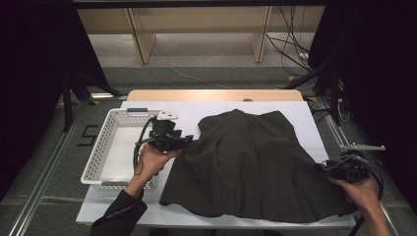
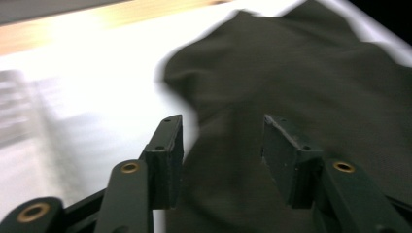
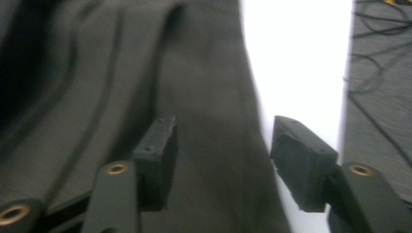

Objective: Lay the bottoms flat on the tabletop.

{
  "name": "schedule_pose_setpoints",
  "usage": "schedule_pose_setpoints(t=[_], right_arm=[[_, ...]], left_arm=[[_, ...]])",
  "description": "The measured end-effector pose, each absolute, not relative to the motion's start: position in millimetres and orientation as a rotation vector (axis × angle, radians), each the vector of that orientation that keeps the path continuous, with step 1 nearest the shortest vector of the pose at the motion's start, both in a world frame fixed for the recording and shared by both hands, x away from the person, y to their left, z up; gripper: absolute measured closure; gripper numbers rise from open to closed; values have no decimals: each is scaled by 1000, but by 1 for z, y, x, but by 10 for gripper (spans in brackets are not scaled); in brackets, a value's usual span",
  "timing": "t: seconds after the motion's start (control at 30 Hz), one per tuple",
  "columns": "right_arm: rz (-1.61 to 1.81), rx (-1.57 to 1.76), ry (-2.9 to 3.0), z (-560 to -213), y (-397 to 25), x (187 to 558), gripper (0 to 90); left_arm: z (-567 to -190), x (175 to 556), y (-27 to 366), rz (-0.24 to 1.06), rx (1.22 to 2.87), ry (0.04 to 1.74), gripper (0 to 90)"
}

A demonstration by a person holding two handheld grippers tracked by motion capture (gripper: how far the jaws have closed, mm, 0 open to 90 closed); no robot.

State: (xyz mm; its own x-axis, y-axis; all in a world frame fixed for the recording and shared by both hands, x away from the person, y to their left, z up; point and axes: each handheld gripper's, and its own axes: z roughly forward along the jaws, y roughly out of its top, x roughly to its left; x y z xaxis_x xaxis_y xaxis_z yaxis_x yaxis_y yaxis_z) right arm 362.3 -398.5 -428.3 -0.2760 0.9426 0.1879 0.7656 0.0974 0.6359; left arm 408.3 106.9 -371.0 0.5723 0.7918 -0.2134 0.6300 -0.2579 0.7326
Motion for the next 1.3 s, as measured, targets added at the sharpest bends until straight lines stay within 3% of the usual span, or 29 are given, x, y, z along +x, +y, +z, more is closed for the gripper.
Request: schedule_pose_setpoints(t=[0.17, 0.27, 0.3, 0.4, 0.47, 0.53, 0.6, 0.67, 0.9, 0.93, 1.1, 1.23, 1.3], right_arm=[[884, 1702, 2141, -436, -381, 388, 330], [813, 1730, 2170, -447, -377, 403, 317], [799, 1743, 2178, -451, -377, 407, 317], [765, 1748, 2246, -462, -372, 414, 336], [712, 1682, 2274, -463, -365, 412, 425], [707, 1681, 2289, -462, -362, 410, 604], [669, 1654, 2300, -461, -358, 408, 744], [657, 1629, 2323, -459, -355, 404, 817], [622, 1582, 2304, -446, -366, 379, 863], [613, 1591, 2291, -444, -372, 376, 863], [652, 1643, 2267, -446, -389, 368, 844], [627, 1653, 2265, -451, -382, 373, 557], [644, 1667, 2257, -454, -384, 375, 461]], left_arm=[[-401, 398, 64, 53, 2164, 1080, 293], [-426, 395, 47, -2, 2249, 1068, 285], [-434, 395, 43, -19, 2279, 1055, 327], [-459, 394, 36, -66, 2320, 1027, 624], [-471, 393, 34, -57, 2334, 1022, 793], [-472, 393, 34, -65, 2337, 1014, 893], [-470, 392, 35, -51, 2357, 993, 894], [-471, 389, 37, -41, 2365, 979, 896], [-464, 382, 49, 54, 2406, 965, 893], [-461, 382, 52, 72, 2388, 974, 866], [-444, 384, 59, 148, 2324, 1040, 450], [-453, 391, 55, 178, 2413, 1101, 159], [-465, 396, 53, 260, 2427, 1159, 145]])
